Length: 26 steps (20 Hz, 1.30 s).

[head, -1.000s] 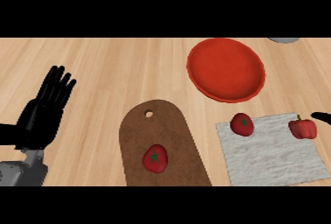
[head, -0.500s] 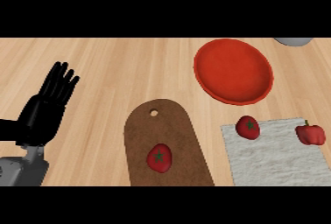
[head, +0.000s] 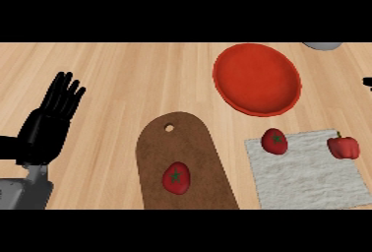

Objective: Pick the bell pepper from the placemat and place it in the bowl

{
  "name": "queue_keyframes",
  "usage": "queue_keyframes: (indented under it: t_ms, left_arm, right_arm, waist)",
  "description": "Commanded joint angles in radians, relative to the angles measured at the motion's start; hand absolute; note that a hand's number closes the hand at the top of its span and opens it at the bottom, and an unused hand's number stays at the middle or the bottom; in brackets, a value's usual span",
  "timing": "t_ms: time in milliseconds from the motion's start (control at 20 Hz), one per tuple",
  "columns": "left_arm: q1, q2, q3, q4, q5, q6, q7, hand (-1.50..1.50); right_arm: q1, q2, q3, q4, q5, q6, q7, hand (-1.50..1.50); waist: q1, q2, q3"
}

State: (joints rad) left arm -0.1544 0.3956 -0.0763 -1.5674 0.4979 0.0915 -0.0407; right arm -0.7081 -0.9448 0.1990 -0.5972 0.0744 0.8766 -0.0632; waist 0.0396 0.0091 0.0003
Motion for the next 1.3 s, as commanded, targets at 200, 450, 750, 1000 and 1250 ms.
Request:
queue_keyframes:
  t_ms: [200,450,750,1000,1250]
  left_arm:
    - [0.055,-0.029,0.038,0.012,-0.032,-0.039,-0.022,0.0]
    - [-0.008,-0.021,0.087,0.052,-0.038,-0.051,0.012,0.0]
    - [0.064,-0.062,0.071,-0.044,-0.068,-0.037,0.039,0.0]
    - [-0.004,-0.088,0.093,0.028,-0.09,-0.057,0.037,0.0]
    - [0.018,-0.074,0.14,0.0,-0.091,-0.096,0.048,0.0]
  right_arm:
    - [0.031,0.078,-0.036,0.002,0.053,0.035,0.011,-1.5]
    - [0.138,0.11,-0.068,-0.086,0.064,-0.016,0.01,-1.5]
    - [0.194,0.137,-0.115,-0.154,0.126,-0.166,-0.015,-1.5]
    - [0.254,0.187,-0.149,-0.209,0.161,-0.228,-0.019,-1.5]
    - [0.234,0.201,-0.169,-0.103,0.234,-0.233,-0.141,-1.5]
  waist:
    - [-0.035,-0.009,0.0]
    - [-0.047,-0.011,-0.001]
    - [-0.04,-0.011,0.0]
    - [-0.041,-0.009,0.0]
    - [-0.033,-0.007,0.0]
